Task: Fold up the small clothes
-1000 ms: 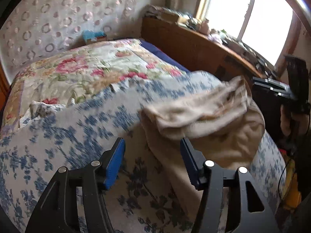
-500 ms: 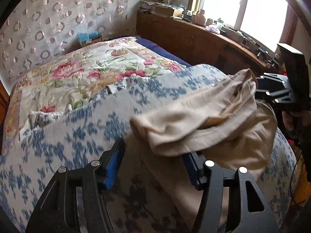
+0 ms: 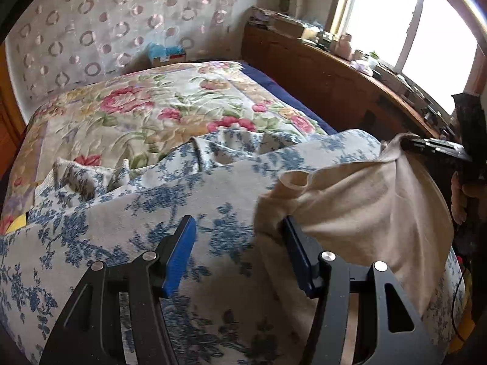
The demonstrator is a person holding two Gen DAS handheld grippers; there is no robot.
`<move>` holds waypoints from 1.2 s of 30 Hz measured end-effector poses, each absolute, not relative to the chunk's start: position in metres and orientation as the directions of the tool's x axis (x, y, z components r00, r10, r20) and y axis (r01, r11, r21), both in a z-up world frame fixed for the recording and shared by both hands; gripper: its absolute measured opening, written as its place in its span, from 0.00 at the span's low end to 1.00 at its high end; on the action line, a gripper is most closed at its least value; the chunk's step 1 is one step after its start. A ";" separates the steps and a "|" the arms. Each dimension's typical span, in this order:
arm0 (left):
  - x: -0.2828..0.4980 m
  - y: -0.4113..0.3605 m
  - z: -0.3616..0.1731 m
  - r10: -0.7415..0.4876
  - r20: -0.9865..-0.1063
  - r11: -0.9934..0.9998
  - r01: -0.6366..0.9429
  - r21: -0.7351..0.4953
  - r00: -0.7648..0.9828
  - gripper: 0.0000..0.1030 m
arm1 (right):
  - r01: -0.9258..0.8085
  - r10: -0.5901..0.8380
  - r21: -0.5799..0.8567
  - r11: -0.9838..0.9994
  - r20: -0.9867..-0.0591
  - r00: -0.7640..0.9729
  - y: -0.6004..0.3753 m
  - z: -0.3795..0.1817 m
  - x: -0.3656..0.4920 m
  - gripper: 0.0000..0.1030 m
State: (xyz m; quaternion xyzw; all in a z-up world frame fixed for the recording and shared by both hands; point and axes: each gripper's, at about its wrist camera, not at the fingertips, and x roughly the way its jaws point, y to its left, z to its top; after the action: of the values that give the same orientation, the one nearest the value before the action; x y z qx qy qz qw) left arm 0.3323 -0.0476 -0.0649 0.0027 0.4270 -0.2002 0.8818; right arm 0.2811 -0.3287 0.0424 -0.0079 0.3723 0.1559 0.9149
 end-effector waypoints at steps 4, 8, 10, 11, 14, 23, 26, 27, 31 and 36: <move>0.334 -0.037 -0.065 -0.295 -0.754 0.944 0.300 -0.136 0.587 0.58 | -0.165 0.124 0.013 0.986 -0.718 0.685 -0.337 0.038 0.286 0.45; 0.335 -0.029 -0.064 -0.291 -0.752 0.949 0.280 -0.147 0.592 0.58 | -0.140 0.123 0.032 0.990 -0.699 0.704 -0.345 0.050 0.275 0.47; 0.331 -0.027 -0.061 -0.319 -0.740 0.940 0.296 -0.168 0.592 0.58 | -0.145 0.130 0.037 0.989 -0.692 0.710 -0.339 0.053 0.262 0.55; 0.329 -0.028 -0.060 -0.333 -0.736 0.935 0.306 -0.178 0.589 0.59 | -0.157 0.144 0.045 0.987 -0.688 0.711 -0.338 0.054 0.255 0.62; 0.322 -0.033 -0.057 -0.395 -0.724 0.909 0.354 -0.220 0.565 0.75 | -0.194 0.189 0.071 0.978 -0.691 0.698 -0.333 0.047 0.232 0.70; 0.323 -0.053 -0.072 -0.390 -0.759 0.905 0.367 -0.213 0.521 0.77 | -0.201 0.210 0.107 0.974 -0.760 0.615 -0.335 0.001 0.229 0.73; 0.322 -0.055 -0.075 -0.389 -0.759 0.906 0.367 -0.212 0.523 0.77 | -0.188 0.215 0.123 0.974 -0.755 0.619 -0.337 -0.001 0.238 0.74; 0.321 -0.056 -0.074 -0.388 -0.758 0.906 0.368 -0.209 0.525 0.77 | -0.187 0.222 0.134 0.973 -0.756 0.615 -0.338 -0.001 0.240 0.74; 0.317 -0.060 -0.074 -0.408 -0.752 0.896 0.388 -0.218 0.519 0.65 | -0.210 0.246 0.145 0.967 -0.753 0.611 -0.333 -0.002 0.242 0.74; 0.318 -0.067 -0.074 -0.449 -0.747 0.874 0.413 -0.255 0.490 0.41 | -0.253 0.278 0.152 0.955 -0.749 0.601 -0.322 -0.007 0.250 0.55</move>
State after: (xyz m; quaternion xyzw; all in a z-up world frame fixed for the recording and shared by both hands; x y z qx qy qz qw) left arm 0.3178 -0.0672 -0.0742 -0.0206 0.4387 -0.2500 0.8629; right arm 0.2495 -0.3223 -0.0067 0.0151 0.4212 0.1485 0.8946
